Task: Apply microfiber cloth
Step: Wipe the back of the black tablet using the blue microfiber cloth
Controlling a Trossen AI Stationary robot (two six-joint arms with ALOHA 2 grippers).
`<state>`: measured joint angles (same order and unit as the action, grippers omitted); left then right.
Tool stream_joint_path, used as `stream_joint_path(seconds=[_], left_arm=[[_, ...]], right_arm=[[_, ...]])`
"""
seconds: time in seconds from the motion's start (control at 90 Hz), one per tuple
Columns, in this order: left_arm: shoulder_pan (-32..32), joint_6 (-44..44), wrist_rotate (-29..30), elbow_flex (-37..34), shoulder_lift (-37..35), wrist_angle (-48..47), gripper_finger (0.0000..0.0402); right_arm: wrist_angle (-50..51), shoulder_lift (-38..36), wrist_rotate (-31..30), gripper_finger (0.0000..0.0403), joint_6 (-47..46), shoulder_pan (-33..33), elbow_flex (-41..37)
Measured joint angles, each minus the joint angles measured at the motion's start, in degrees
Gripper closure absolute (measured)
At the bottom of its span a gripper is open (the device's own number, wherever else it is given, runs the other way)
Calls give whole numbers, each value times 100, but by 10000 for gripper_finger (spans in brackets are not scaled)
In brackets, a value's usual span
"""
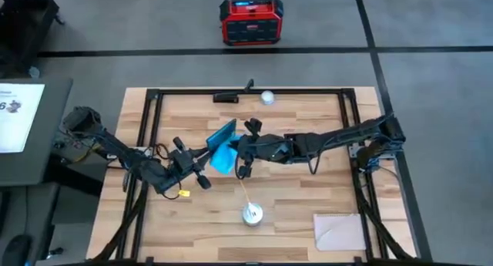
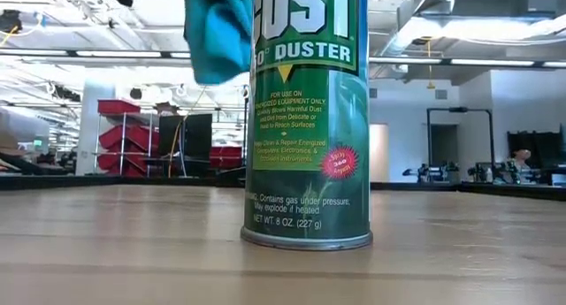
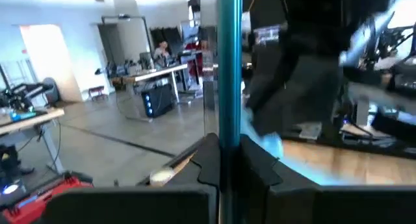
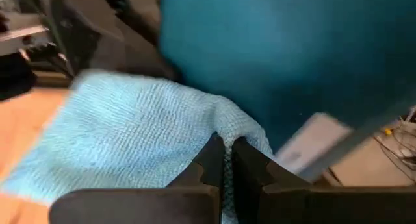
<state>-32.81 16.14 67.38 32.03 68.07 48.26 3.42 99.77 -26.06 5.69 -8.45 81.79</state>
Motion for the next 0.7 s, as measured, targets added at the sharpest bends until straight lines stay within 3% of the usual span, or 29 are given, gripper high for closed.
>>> stream_joint_path(seconds=[0.356,0.7], left_arm=[[-24,256,-61,2,-7,194,397],[-49,222,-3,4,-9,92,397]], right_arm=[[536,-95,-222,403,33,260,-3],[150,-115,-63,403,2,249,-3]])
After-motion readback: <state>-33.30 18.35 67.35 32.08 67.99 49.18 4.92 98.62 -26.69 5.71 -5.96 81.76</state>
